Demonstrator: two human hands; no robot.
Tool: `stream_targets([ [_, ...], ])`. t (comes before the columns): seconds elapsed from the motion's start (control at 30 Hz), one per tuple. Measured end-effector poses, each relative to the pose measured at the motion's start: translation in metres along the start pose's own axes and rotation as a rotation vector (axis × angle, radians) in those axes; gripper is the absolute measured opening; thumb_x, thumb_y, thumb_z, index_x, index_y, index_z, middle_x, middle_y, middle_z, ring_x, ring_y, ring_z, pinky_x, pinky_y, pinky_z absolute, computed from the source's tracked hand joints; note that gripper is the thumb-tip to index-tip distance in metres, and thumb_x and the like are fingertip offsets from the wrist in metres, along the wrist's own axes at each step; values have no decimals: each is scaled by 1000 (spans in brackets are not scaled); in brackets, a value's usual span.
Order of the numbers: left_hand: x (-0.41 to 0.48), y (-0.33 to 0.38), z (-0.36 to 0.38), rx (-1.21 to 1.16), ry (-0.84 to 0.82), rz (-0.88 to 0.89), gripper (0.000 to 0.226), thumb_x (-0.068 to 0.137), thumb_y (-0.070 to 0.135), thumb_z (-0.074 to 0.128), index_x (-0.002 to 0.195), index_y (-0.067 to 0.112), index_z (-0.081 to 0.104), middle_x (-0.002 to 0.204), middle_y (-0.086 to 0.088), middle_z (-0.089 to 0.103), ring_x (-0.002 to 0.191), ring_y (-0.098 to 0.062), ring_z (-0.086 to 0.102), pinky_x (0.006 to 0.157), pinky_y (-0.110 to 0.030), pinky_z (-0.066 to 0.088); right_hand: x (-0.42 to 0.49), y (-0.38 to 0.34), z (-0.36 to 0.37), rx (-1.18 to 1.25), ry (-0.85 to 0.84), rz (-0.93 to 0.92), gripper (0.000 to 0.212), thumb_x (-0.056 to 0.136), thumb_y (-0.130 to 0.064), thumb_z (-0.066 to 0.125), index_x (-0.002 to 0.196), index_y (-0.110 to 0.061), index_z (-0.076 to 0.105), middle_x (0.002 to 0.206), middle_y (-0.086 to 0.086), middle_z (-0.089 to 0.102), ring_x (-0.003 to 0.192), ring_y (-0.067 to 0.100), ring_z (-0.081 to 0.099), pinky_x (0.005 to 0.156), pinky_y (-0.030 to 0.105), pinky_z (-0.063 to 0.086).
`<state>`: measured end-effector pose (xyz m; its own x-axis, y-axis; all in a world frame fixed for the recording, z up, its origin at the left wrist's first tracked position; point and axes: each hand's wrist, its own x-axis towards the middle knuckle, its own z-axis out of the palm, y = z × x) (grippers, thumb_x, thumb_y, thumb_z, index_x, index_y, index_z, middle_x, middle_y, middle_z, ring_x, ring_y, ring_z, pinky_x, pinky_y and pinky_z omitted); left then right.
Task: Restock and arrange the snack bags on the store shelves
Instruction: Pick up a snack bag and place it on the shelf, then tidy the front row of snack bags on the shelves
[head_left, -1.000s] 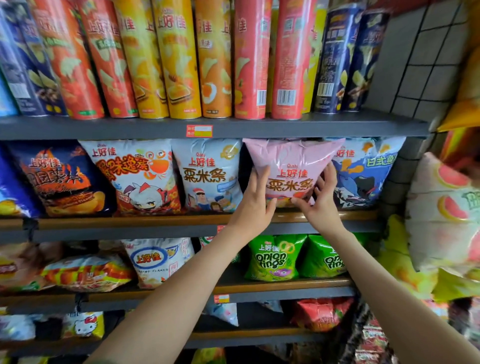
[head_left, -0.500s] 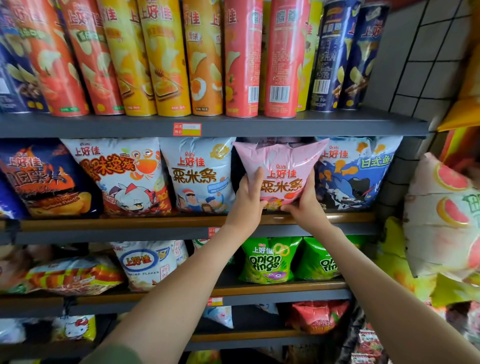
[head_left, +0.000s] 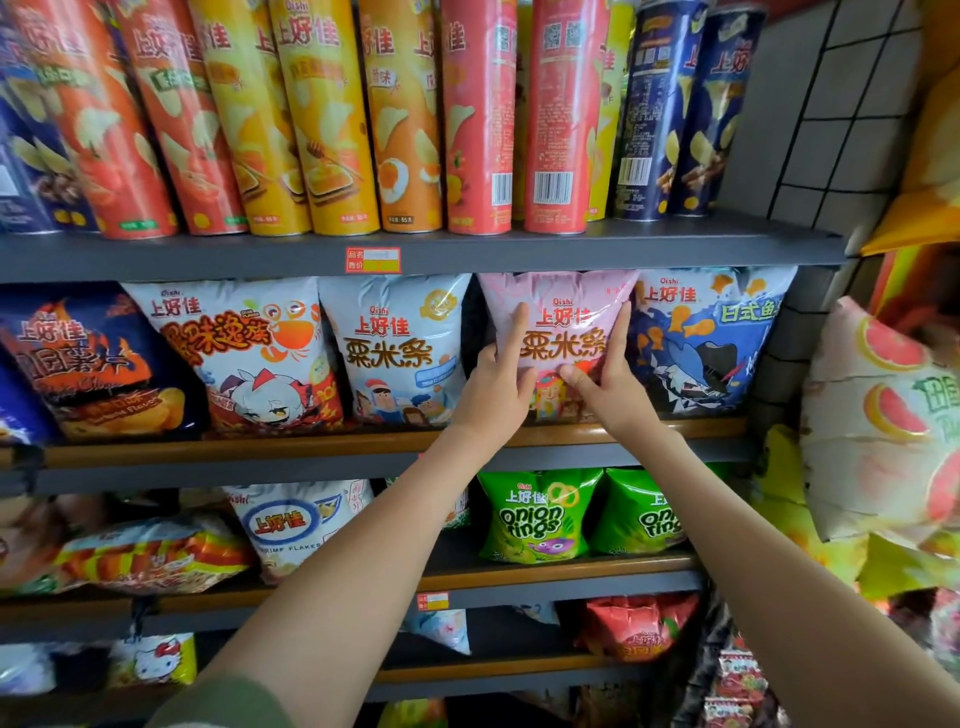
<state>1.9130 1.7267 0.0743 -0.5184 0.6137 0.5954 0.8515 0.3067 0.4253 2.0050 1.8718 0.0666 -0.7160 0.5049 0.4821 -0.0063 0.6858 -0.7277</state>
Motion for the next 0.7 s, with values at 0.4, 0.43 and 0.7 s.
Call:
stream_targets([
  [0.4, -87, -24, -1, 91, 69, 174, 53, 93, 22, 39, 145, 12, 36, 146, -20, 38, 123, -31, 50, 98, -38, 45, -84, 5, 89, -399, 321, -339, 46, 81, -15, 59, 120, -1, 42, 109, 21, 52, 95, 34, 45, 82, 42, 38],
  [0.43, -98, -32, -6, 92, 56, 147, 52, 93, 22, 40, 143, 11, 38, 145, -18, 41, 124, -29, 49, 98, -39, 46, -90, 2, 101, -389, 265, -365, 42, 83, -15, 56, 120, -1, 42, 107, 18, 51, 94, 32, 45, 81, 41, 39],
  [0.7, -200, -123, -95, 232, 7, -160, 46, 96, 17, 45, 141, 14, 44, 142, -11, 46, 123, -28, 52, 92, -38, 49, -131, -79, 227, -179, -99, -462, 27, 83, -13, 47, 110, -8, 46, 98, 14, 55, 89, 26, 45, 78, 39, 43],
])
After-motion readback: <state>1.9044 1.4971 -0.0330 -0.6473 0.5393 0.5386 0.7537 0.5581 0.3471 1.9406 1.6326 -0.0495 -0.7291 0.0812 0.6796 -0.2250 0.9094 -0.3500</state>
